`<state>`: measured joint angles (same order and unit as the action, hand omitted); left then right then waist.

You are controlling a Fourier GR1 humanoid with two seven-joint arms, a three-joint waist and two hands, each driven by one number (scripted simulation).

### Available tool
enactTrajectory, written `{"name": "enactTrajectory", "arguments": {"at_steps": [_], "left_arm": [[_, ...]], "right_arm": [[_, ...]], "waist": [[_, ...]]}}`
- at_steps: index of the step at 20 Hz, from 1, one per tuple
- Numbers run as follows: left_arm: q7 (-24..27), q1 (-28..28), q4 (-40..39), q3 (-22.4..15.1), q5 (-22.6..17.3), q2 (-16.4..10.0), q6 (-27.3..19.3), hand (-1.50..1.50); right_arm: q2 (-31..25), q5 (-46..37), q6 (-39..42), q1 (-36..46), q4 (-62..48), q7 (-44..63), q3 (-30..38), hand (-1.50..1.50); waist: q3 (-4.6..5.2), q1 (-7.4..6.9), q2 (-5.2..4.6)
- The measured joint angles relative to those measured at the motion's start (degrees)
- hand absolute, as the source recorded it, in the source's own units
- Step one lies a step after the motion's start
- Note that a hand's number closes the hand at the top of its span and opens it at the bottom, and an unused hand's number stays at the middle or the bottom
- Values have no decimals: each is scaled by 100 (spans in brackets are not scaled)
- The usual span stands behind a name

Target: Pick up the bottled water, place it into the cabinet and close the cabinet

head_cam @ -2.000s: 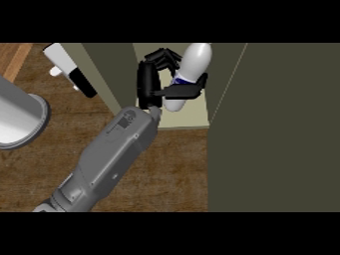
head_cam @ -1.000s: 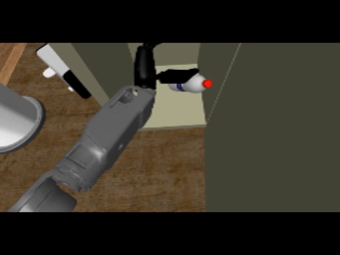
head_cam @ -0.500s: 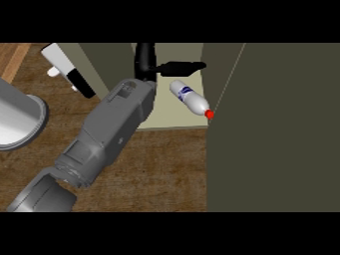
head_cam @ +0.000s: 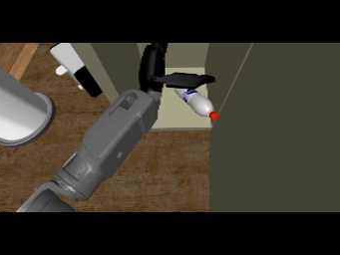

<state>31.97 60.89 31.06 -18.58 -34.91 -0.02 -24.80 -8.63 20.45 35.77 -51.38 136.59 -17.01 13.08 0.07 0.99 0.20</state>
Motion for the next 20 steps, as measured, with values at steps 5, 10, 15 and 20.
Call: {"name": "enactTrajectory", "arguments": {"at_steps": [5, 10, 15, 20], "left_arm": [[-253, -654, 1014, -438, -73, -1, -134, -150], [-495, -1486, 2231, -896, -3, -37, -372, -150], [-762, -2425, 3546, -1285, 127, -282, -490, -150], [-962, -3346, 4743, -1602, 268, -595, -626, -150]], "right_arm": [[50, 11, -28, -23, 13, 44, -131, -150], [31, 7, -134, 59, 12, 139, -187, -150], [49, -4, -273, 166, 21, 236, -271, -150], [-77, -22, -273, 339, 29, 403, -399, -150]], "waist": [[0, -87, 28], [0, -168, 39], [0, -198, 38], [-1, -190, 22]]}}
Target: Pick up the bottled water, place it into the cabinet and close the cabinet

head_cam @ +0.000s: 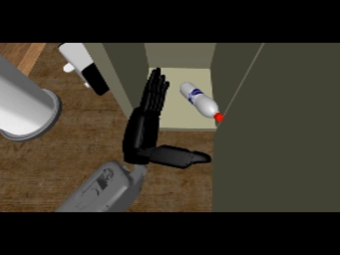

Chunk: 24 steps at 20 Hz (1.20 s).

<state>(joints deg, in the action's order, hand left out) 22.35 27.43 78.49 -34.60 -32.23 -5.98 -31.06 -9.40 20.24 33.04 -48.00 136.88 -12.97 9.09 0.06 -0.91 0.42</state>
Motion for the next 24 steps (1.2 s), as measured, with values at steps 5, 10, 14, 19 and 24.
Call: {"name": "enactTrajectory", "arguments": {"at_steps": [5, 10, 14, 19, 24], "left_arm": [[-65, -822, 913, -205, 74, -351, -41, -150], [107, -1658, 1618, -362, 177, -686, -43, -150], [166, -2223, 2189, -330, 174, -1079, 38, -150], [291, -2779, 2694, -266, 174, -1394, 101, -150], [412, -3176, 3012, -132, 113, -1645, 218, -150]], "right_arm": [[-328, -33, 360, -7, 2, 249, -447, 150], [-559, -107, 667, -5, 35, 388, -966, 150], [-623, -189, 753, -76, 70, 574, -1500, 150], [-597, -323, 650, 56, 117, 862, -2210, 150], [-433, -701, 413, 328, 194, 1230, -3085, 150]], "waist": [[1, 6, -4], [5, 26, -3], [8, 32, -4], [13, 33, -5], [25, 45, 7]]}}
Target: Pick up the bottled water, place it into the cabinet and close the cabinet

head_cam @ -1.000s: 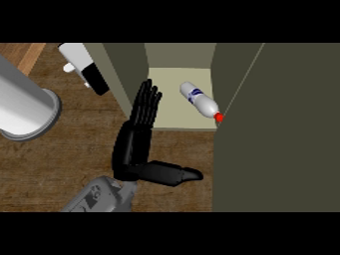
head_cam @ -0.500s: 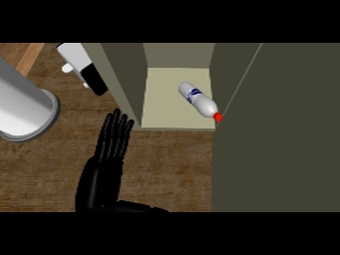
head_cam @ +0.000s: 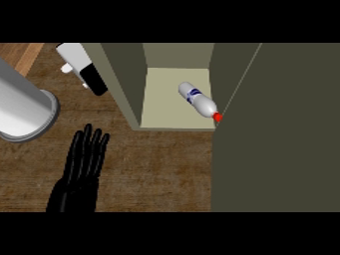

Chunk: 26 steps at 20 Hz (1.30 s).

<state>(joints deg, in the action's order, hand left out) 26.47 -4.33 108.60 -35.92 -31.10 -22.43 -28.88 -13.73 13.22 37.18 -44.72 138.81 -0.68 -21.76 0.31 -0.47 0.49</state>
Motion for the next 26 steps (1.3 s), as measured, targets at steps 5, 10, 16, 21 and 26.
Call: {"name": "enactTrajectory", "arguments": {"at_steps": [5, 10, 16, 21, 26], "left_arm": [[151, -414, 233, 232, -163, -213, 166, -150], [233, -756, 418, 502, -362, -499, 436, -150], [341, -1049, 528, 794, -572, -731, 734, -150], [400, -1265, 657, 991, -709, -895, 926, -150], [507, -1446, 632, 1179, -845, -1037, 1200, -150]], "right_arm": [[211, -740, -388, 230, 168, 340, -642, 150], [421, -1418, -711, 792, 317, 921, -1054, 150], [627, -1557, -800, 1699, 328, 1599, -1315, 150], [803, -1747, -855, 2515, 250, 2134, -1677, 150], [682, -1889, -980, 3222, 143, 2462, -1944, 150]], "waist": [[5, 14, 18], [12, -56, 18], [15, -112, 26], [30, -134, 36], [39, -165, 19]]}}
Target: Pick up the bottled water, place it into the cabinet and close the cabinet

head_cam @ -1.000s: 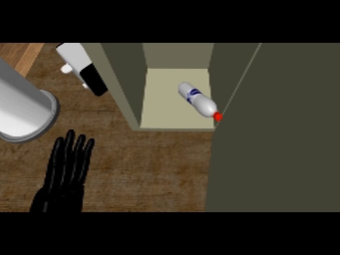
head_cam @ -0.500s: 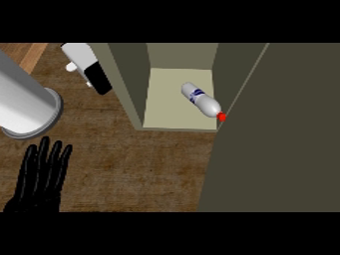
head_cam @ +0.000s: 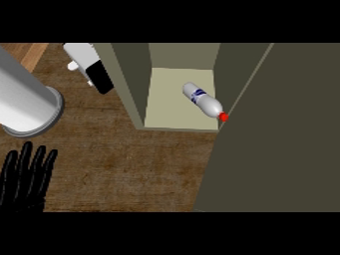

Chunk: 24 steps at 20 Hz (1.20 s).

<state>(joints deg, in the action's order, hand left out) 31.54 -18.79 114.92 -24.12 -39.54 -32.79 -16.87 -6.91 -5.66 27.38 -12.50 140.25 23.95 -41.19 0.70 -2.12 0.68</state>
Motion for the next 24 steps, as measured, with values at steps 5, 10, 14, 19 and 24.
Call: {"name": "enactTrajectory", "arguments": {"at_steps": [5, 10, 14, 19, 24], "left_arm": [[77, -164, 25, 75, -97, -96, 239, -150], [119, -245, 65, 180, -166, -171, 371, -150], [147, -303, 121, 230, -183, -232, 459, -150], [182, -348, 140, 291, -226, -277, 566, -150], [211, -371, 126, 348, -272, -323, 690, -150]], "right_arm": [[-212, -17, -40, 421, -2, 131, -86, 150], [-326, 10, -7, 632, -1, 206, -95, 150], [-362, 51, 62, 745, -5, 257, -83, 150], [-359, 148, 101, 799, -17, 260, -47, 150], [-320, 385, 66, 764, -71, 250, -4, 150]], "waist": [[2, -53, -13], [6, -109, -31], [10, -185, -52], [12, -264, -96], [14, -352, -155]]}}
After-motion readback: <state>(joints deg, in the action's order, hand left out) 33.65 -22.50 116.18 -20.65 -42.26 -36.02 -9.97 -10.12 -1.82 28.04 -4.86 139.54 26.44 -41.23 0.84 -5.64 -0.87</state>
